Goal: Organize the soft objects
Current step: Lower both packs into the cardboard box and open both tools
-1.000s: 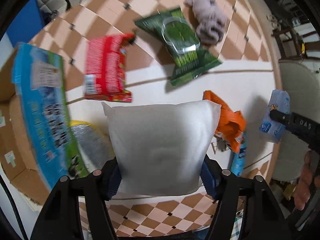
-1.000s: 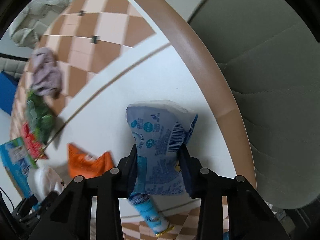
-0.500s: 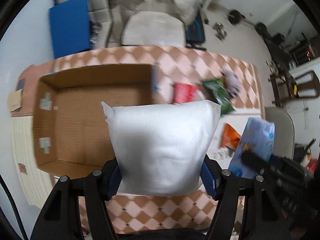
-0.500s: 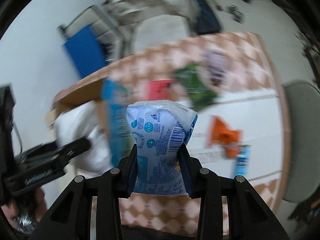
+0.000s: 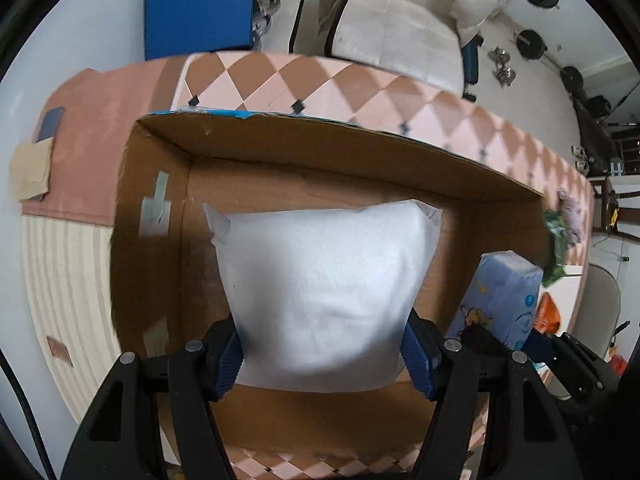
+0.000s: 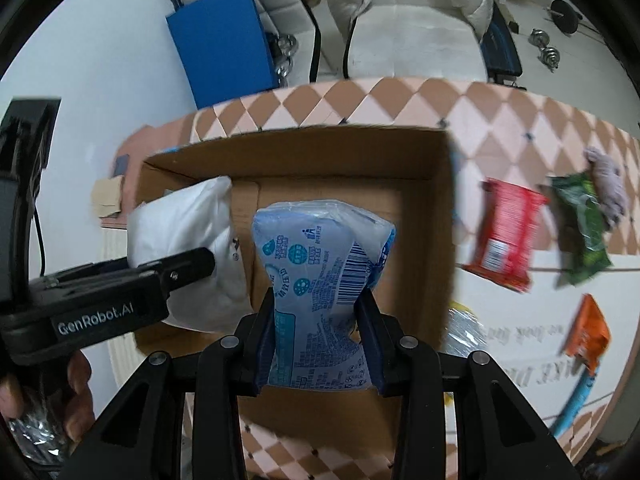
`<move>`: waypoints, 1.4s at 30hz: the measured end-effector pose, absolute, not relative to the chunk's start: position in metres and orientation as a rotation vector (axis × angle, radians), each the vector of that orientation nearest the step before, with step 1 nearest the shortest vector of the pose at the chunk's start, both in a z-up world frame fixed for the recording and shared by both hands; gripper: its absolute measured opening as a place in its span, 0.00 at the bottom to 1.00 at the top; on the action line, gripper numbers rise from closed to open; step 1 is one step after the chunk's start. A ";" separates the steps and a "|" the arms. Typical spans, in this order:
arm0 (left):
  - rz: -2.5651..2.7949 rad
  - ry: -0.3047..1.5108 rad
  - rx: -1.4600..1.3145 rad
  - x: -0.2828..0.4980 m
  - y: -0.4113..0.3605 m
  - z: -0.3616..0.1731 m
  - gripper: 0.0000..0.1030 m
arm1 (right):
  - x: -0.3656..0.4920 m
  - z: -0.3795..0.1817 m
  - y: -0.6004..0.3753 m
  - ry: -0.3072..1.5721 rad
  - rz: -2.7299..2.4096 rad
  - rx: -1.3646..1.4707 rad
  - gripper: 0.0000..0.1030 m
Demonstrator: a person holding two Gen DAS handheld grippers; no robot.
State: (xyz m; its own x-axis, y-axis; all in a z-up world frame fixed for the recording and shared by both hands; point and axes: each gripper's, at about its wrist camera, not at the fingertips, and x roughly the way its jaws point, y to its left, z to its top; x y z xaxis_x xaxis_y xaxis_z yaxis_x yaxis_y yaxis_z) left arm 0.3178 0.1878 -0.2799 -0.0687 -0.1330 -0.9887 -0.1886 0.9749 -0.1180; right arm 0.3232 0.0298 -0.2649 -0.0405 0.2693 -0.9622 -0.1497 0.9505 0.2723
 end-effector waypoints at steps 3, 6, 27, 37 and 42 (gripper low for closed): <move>0.012 1.691 -0.260 0.335 0.196 -0.307 0.64 | 0.335 -0.292 0.044 1.604 0.323 0.065 0.39; -0.028 1.724 -0.228 0.348 0.194 -0.326 0.64 | 0.346 -0.316 0.053 1.633 0.303 0.042 0.39; -0.021 1.671 -0.085 0.351 0.187 -0.309 0.91 | 0.366 -0.326 0.060 1.643 0.255 -0.042 0.74; 0.031 1.532 -0.150 0.293 0.212 -0.253 0.97 | 0.315 -0.274 0.049 1.567 0.231 -0.063 1.00; 0.037 1.488 -0.176 0.265 0.215 -0.233 0.99 | 0.279 -0.255 0.049 1.530 0.244 -0.039 1.00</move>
State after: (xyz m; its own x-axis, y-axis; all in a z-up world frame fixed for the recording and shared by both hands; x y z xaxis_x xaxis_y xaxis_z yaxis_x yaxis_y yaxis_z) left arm 0.2653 0.2148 -0.2325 0.0847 -0.0834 -0.9929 -0.1326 0.9867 -0.0942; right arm 0.2793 0.0485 -0.2549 0.0213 0.1334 -0.9908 -0.1817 0.9751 0.1274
